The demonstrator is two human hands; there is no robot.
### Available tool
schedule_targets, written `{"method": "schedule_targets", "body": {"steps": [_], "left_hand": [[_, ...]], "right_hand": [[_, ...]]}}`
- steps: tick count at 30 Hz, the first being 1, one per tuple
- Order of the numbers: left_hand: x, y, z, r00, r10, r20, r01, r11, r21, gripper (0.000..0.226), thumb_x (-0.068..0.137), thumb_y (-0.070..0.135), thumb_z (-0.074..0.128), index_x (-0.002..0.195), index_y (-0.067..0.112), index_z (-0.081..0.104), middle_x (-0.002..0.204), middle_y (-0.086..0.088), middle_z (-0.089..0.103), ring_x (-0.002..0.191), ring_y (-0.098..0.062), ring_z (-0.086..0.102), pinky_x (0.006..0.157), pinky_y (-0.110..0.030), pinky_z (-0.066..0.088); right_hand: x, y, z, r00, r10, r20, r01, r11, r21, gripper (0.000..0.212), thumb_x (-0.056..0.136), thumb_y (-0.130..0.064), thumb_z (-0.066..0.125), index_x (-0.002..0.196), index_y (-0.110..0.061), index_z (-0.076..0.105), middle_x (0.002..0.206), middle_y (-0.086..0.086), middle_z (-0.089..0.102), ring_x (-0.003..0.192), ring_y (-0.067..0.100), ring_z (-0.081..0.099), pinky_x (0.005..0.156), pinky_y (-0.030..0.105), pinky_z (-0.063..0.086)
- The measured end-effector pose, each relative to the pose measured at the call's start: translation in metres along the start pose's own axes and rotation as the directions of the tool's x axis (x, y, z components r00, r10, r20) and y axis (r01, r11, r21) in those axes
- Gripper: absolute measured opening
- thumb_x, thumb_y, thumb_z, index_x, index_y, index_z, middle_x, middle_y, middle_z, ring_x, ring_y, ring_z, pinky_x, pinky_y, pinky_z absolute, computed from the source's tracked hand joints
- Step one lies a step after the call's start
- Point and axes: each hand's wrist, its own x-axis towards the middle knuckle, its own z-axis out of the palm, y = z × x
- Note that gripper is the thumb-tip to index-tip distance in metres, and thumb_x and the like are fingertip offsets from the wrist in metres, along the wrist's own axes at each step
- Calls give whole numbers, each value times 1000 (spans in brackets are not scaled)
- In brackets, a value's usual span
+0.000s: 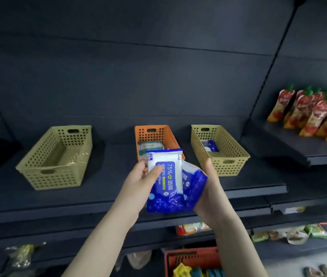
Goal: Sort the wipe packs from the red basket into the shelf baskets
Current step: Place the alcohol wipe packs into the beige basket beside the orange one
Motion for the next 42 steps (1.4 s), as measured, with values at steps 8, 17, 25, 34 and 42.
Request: {"method": "schedule_targets", "body": {"steps": [8,17,25,34,42], "left_hand": [[34,23,-91,1000,-28,7,28,999,-23,20,89,39,62,104,28,56,104,5,71,91,-11,71,87,-44,57],[93,21,-102,998,-67,2,67,993,-97,35,89,34,65,118,21,52,107,-2,71,92,-18,72,89,-48,56],[196,18,-44,991,-114,74,123,983,-139,23,93,21,62,114,19,54,104,-5,73,89,-21,73,84,-49,57],[318,5,36,967,-251,51,256,939,-230,5,94,12,54,95,14,50,88,-12,69,73,-26,70,71,-45,58],[383,-17,78,955,-286,-73,255,923,-289,17,89,3,61,80,12,49,89,-12,65,80,-20,66,70,-28,53]], "right_hand": [[46,21,63,952,-104,-289,152,977,147,34,94,-24,57,122,-5,56,93,8,75,80,20,73,66,34,58],[82,-1,48,869,-160,-469,226,970,88,33,77,-10,71,108,-6,62,104,15,73,88,25,72,74,39,60],[145,-42,-24,721,-234,-653,327,945,23,30,83,-7,71,112,-6,63,102,16,73,87,28,73,72,38,61],[226,-105,-172,482,-473,-738,-42,829,-558,17,79,-21,77,91,-14,68,89,9,73,84,26,71,79,45,59],[287,-109,-256,691,-278,-668,-503,478,-720,22,82,-21,73,101,-16,63,93,6,67,77,19,61,66,33,48]]}}
